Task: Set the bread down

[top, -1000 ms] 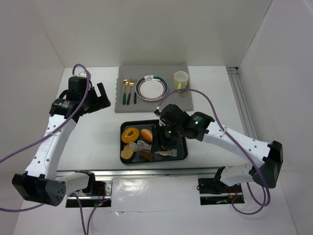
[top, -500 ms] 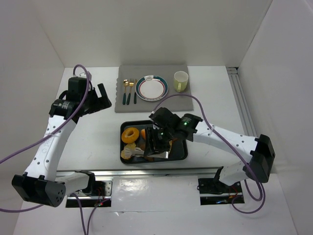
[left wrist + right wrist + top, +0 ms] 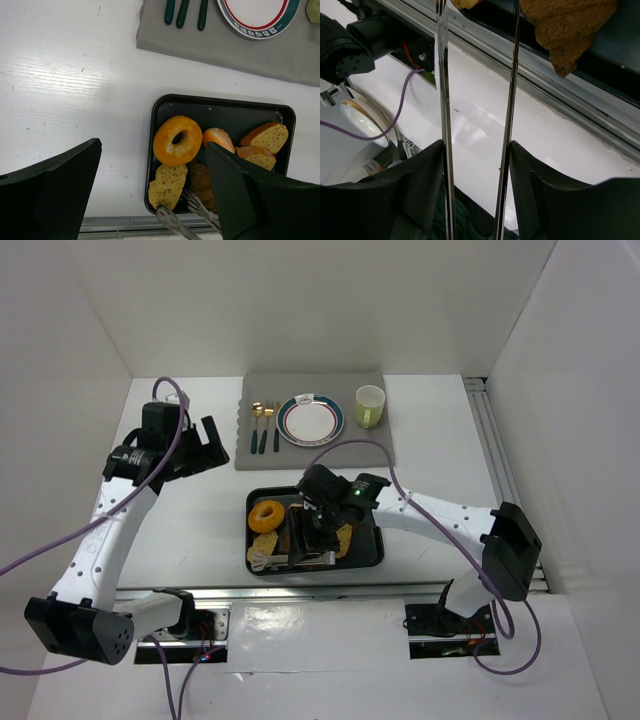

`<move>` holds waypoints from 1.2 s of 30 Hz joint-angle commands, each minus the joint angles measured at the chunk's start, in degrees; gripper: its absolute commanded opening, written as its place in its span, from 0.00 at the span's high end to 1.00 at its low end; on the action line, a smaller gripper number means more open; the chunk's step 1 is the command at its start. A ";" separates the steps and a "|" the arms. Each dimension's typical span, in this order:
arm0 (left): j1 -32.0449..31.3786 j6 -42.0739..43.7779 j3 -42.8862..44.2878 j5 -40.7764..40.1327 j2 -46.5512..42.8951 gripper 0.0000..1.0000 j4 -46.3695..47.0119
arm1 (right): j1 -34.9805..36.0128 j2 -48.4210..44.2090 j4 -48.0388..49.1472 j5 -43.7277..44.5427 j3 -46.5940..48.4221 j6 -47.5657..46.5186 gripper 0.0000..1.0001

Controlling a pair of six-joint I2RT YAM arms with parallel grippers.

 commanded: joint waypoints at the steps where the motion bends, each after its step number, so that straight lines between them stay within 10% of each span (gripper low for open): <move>1: 0.25 0.69 -0.57 0.63 -1.44 0.02 0.80 | 0.43 2.00 4.20 -1.86 2.17 -1.31 0.40; 14: 0.25 0.69 -1.10 1.68 -1.97 0.02 1.33 | -2.91 -1.94 4.03 0.95 1.13 -0.17 0.64; 36: 0.78 0.69 -1.62 2.39 -1.35 0.02 1.85 | -19.52 -4.51 -11.90 8.75 17.98 -13.27 0.70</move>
